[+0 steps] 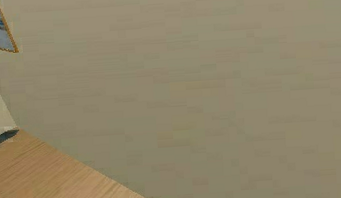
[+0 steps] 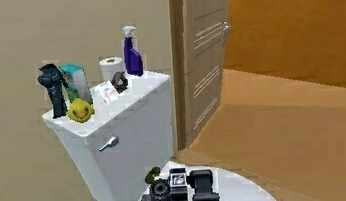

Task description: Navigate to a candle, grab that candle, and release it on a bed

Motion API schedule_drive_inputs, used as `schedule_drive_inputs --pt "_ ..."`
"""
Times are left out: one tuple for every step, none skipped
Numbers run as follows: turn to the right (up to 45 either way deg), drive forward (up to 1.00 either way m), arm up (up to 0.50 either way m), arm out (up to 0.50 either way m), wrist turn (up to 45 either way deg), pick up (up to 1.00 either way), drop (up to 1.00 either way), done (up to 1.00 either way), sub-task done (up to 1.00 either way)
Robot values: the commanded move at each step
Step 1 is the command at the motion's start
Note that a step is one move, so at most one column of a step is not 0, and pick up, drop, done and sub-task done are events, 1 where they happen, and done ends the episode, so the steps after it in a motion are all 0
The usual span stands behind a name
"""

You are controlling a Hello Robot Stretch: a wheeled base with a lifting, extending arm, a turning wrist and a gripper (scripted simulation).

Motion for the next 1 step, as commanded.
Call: schedule_drive_inputs --pt "0.0 0.00 0.00 0.00 45.0 0.00 0.00 0.00 0.00"
